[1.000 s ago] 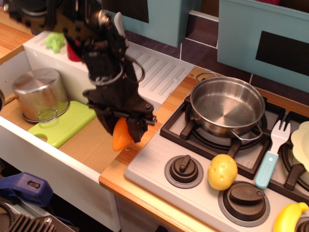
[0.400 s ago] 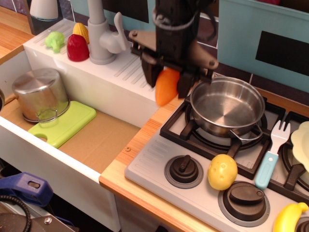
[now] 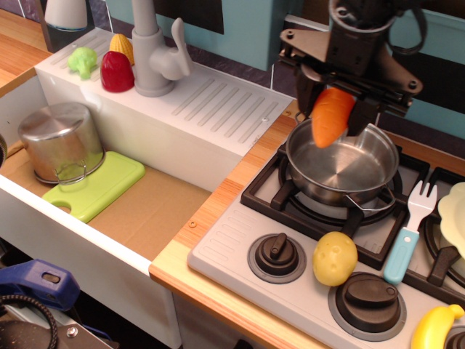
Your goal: Put carrot in pot or pan
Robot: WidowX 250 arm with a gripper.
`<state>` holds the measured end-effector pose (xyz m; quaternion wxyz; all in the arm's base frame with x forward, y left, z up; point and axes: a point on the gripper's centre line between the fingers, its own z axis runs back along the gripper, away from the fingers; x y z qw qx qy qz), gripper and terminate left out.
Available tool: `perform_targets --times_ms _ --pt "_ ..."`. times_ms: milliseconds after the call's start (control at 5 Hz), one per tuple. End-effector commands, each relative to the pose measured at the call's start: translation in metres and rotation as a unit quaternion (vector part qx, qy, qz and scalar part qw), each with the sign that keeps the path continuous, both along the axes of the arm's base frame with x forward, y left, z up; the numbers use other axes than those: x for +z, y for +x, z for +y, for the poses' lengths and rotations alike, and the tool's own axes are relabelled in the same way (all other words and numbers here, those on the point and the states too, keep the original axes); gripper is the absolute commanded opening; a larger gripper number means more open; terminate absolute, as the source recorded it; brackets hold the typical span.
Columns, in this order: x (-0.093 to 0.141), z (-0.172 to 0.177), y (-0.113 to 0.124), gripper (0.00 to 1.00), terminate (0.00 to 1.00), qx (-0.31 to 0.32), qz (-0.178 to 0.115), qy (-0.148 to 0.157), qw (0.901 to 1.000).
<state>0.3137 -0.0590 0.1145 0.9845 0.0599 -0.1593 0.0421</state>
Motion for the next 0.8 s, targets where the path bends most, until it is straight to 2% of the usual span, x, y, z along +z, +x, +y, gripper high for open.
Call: perform_targets --times_ms 0,400,600 --pt "0.0022 -0.007 0.0178 1.0 0.0 -0.01 -0.051 -0.024 0.9984" --pt "0.0022 -0.007 0.0178 1.0 0.0 -0.01 -0.051 -0.024 0.9984" --pt "0.0022 -0.007 0.0178 1.0 1.0 -0.01 -0.051 -0.024 0.9984"
